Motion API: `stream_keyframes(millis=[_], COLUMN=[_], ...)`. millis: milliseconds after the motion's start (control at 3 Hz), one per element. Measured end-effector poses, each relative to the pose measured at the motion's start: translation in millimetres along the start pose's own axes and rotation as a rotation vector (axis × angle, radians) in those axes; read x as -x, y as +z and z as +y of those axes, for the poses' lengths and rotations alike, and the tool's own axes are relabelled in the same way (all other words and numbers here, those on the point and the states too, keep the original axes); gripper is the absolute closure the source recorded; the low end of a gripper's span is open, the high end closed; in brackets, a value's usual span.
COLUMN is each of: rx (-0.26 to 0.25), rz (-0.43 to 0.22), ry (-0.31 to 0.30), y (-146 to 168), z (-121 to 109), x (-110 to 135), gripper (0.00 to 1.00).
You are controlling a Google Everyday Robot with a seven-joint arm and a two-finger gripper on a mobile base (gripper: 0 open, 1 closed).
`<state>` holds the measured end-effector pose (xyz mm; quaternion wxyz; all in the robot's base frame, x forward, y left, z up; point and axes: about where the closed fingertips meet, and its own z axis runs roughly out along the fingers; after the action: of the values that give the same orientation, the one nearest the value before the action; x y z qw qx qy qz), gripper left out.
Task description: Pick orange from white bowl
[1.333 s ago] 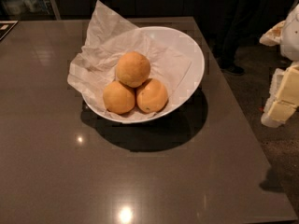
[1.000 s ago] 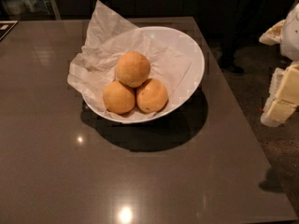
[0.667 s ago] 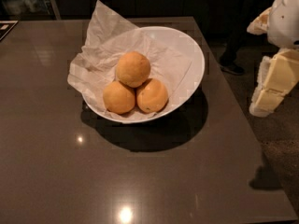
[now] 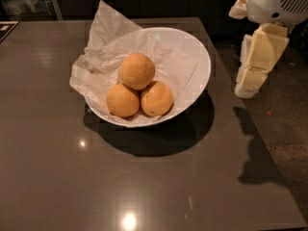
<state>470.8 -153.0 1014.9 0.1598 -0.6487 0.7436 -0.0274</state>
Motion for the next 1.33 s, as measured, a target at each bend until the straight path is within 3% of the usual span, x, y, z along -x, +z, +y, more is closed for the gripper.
stream_keyframes(millis=[333, 667, 1333], rx=[-0.023, -0.016, 0.029], rz=[-0.014, -0.052, -0.052], ry=[-0.003, -0.036, -0.199], y=[-2, 8, 39], z=[-4, -9, -18], x=[5, 34, 98], gripper=[0.0, 0.0, 0.0])
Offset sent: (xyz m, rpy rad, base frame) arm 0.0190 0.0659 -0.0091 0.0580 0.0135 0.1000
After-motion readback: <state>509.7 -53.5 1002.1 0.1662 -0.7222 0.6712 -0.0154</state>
